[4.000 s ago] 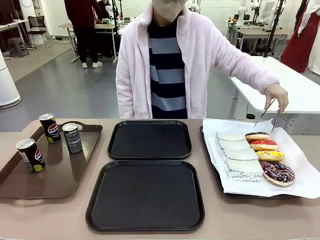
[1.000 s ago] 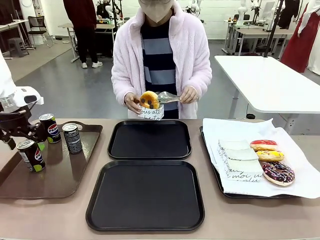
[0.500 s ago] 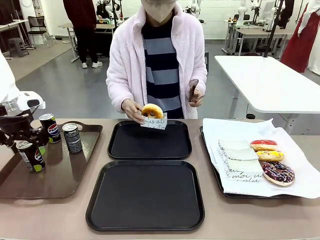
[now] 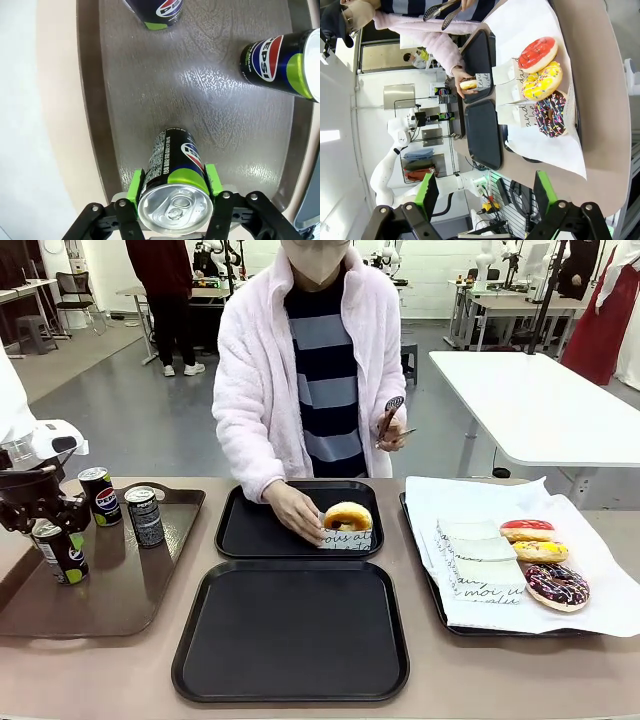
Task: Set up donuts and drinks on trays.
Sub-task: Pick up one Pepsi coke and place it on the Flat Tray.
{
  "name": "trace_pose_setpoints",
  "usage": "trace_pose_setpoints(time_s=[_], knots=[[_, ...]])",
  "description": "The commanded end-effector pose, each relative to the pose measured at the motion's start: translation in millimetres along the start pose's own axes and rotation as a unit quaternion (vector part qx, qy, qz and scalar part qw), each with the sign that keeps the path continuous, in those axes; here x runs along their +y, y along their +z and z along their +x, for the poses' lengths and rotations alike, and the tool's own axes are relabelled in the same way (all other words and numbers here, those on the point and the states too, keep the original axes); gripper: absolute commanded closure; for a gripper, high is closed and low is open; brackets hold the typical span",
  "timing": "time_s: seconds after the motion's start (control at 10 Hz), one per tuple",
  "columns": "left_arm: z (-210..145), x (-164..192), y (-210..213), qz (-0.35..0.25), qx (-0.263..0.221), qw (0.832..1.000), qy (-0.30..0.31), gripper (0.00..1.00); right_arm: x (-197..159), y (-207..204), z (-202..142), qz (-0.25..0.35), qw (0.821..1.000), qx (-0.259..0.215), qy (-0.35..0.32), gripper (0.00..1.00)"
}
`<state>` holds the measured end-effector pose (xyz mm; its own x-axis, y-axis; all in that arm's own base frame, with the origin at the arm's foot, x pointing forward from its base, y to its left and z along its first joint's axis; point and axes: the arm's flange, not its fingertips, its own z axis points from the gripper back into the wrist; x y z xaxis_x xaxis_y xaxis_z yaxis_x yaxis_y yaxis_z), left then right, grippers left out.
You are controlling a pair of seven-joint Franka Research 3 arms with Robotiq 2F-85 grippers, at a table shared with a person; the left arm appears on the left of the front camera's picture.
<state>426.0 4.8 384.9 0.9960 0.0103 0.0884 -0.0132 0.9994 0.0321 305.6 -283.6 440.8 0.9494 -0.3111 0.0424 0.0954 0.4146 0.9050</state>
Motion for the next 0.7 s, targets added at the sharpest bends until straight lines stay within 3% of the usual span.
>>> trace_pose_setpoints(time_s=[0.0, 0.2, 0.6], knots=[[3.1, -0.6, 0.2, 0.003, -0.008, 1.0, 0.006, 1.0, -0.9, 0.6, -0.8, 0.008, 1.0, -0.002, 0.004, 0.0], [-13.0, -9.7, 29.3, 0.024, -0.018, 1.0, -0.001, 1.0, -0.9, 0.6, -0.8, 0.008, 1.0, -0.002, 0.004, 0.0], [-88.2, -46.1, 152.8, 0.054, -0.045, 0.997, -0.022, 1.0, -0.9, 0.6, -0.8, 0.008, 1.0, -0.002, 0.004, 0.0]])
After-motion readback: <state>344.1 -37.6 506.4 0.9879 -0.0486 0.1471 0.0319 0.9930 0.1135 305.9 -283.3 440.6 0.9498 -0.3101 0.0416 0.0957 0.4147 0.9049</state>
